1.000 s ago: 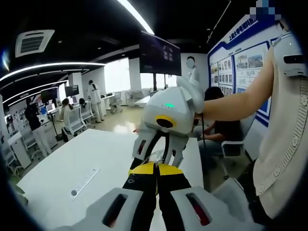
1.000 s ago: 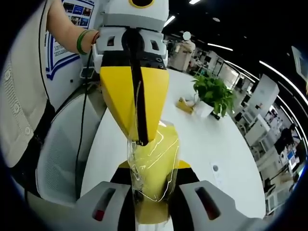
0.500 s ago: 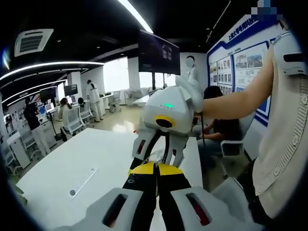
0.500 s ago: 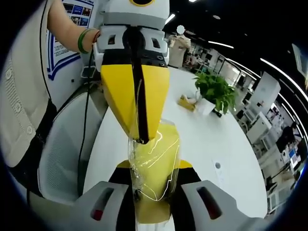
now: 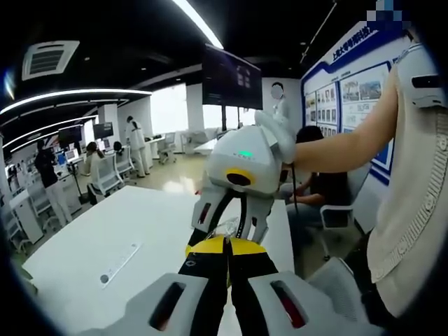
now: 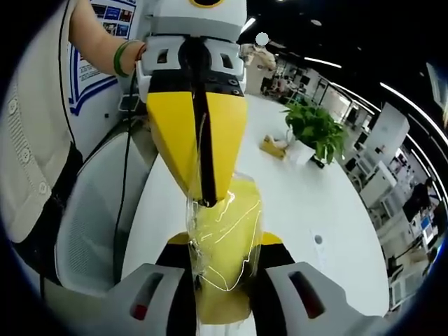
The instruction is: Compare the silicone blocks by pressing each to a similar depth, holding the contact briefly, and releasing to observe deformation and rebound differences across the visible hardness samples.
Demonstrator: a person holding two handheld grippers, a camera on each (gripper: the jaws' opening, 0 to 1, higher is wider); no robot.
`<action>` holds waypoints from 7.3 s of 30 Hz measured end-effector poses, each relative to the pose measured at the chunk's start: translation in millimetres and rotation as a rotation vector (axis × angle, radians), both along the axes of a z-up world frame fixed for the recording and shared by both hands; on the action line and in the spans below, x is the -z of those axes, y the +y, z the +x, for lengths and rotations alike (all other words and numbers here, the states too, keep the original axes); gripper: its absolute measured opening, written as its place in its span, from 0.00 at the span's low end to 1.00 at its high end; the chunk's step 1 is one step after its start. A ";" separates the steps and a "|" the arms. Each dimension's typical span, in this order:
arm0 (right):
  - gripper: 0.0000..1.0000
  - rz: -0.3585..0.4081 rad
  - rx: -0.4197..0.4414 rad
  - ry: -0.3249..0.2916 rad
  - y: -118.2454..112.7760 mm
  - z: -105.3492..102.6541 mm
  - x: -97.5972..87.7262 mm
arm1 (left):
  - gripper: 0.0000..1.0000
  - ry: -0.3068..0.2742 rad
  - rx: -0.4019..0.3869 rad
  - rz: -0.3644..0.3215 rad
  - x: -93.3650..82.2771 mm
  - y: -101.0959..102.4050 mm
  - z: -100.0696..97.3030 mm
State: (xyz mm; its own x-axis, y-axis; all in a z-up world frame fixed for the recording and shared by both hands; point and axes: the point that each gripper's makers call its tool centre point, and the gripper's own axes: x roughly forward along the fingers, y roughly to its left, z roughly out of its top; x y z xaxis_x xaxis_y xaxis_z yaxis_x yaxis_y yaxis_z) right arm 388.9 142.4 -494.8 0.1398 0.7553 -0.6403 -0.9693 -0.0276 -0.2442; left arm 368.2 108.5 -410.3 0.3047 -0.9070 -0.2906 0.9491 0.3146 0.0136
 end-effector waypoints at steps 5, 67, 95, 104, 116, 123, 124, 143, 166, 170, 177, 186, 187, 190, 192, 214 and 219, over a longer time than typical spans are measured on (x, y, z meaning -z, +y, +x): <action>0.20 -0.006 0.000 0.006 1.5 0.0 1.8 | 0.00 0.003 -0.002 -0.010 1.4 2.6 0.7; 0.47 0.219 0.150 0.128 15.0 -2.0 4.5 | 0.00 0.173 -0.122 -0.094 39.3 41.9 12.2; 0.85 0.636 0.746 0.100 -83.0 -19.3 -10.4 | 0.00 0.362 -0.298 -0.016 135.3 81.3 35.6; 0.85 0.667 0.861 0.113 -101.9 -42.4 -3.2 | 0.00 0.459 -0.325 -0.017 171.7 105.6 37.4; 0.81 0.642 1.025 0.208 -123.7 -62.8 41.5 | 0.00 0.530 -0.388 -0.040 198.7 138.8 67.5; 0.79 0.684 1.065 0.277 -131.1 -64.4 43.6 | 0.00 0.520 -0.443 -0.007 215.6 164.0 97.4; 0.80 0.678 1.065 0.272 -130.2 -64.4 44.4 | 0.00 0.518 -0.451 0.002 220.6 167.9 102.9; 0.78 0.623 1.109 0.349 -117.2 -61.6 74.9 | 0.00 0.597 -0.465 0.141 304.7 195.7 132.4; 0.77 0.616 1.089 0.354 -113.8 -59.1 74.9 | 0.15 0.674 -0.571 0.063 311.2 209.4 130.7; 0.77 0.613 1.081 0.353 -112.9 -58.9 74.4 | 0.24 0.633 -0.594 0.102 309.3 213.6 129.7; 0.77 0.619 1.055 0.342 -110.0 -58.6 69.0 | 0.34 0.521 -0.613 0.180 293.9 223.4 120.5; 0.76 0.636 0.983 0.325 -101.8 -61.3 58.2 | 0.41 0.417 -0.582 0.251 263.7 222.8 86.2; 0.76 0.638 0.973 0.322 -100.7 -62.3 56.8 | 0.41 0.408 -0.580 0.249 259.5 221.9 82.0; 0.76 0.654 0.944 0.320 -97.8 -64.8 52.9 | 0.42 0.382 -0.584 0.220 242.3 216.9 65.7; 0.76 0.657 0.925 0.321 -95.6 -66.7 51.3 | 0.42 0.373 -0.595 0.192 231.7 213.7 55.3; 0.83 0.705 0.721 0.378 -82.3 -100.6 42.1 | 0.51 0.253 -0.606 -0.224 130.2 180.9 -45.9; 0.81 0.700 0.714 0.365 -86.6 -105.9 44.4 | 0.55 0.221 -0.597 -0.346 112.4 181.0 -55.3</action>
